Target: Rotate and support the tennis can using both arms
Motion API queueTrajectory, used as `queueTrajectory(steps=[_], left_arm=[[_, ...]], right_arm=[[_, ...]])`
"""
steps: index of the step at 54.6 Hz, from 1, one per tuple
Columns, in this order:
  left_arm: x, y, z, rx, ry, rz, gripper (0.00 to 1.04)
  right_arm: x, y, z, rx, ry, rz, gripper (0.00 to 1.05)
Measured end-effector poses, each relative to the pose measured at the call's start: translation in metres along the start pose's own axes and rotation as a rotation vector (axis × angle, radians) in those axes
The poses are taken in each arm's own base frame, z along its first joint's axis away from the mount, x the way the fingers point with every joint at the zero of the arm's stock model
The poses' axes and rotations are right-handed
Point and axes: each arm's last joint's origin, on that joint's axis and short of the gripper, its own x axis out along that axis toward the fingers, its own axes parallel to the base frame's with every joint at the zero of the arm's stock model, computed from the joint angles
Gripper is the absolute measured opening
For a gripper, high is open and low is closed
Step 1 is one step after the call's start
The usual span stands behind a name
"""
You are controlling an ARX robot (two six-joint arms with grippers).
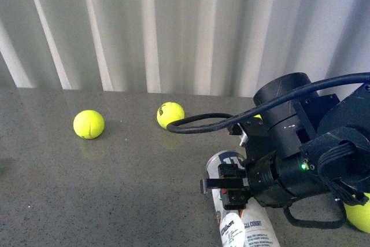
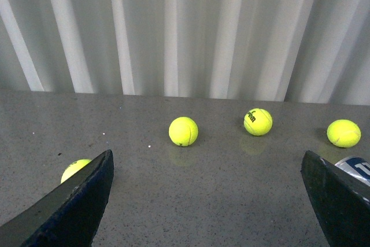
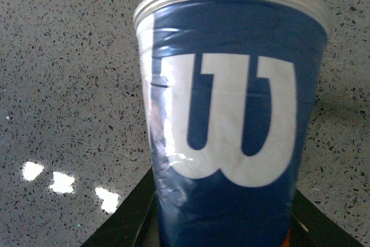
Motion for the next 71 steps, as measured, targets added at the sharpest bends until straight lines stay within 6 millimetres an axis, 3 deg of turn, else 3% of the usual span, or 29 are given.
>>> queueTrajectory(steps=[13,38,45,60,71], left_arm=[[0.0,0.0,0.0,0.0,0.0,0.0,0.98],[0.0,0.0,0.0,0.0,0.0,0.0,0.98],[0.0,0.0,0.0,0.0,0.0,0.0,0.98],[0.0,0.0,0.0,0.0,0.0,0.0,0.98],[0.0,0.0,0.0,0.0,0.0,0.0,0.98]], right_arm=[[-0.003,0.0,0.002,-0.012,-0.014,-0.008,0.23],[-0.006,0.002,0.003,-0.021,-0.03,-0.01,0.17],[-0.013,0.004,0.005,-0.078,-0.105,-0.066,0.15],[-0.051,0.025,0.012,-0.514,-0.439,-0.302,0.12],[-0.055,0.036,-0.013,-1.049,-0.578,-0.361,0.12]])
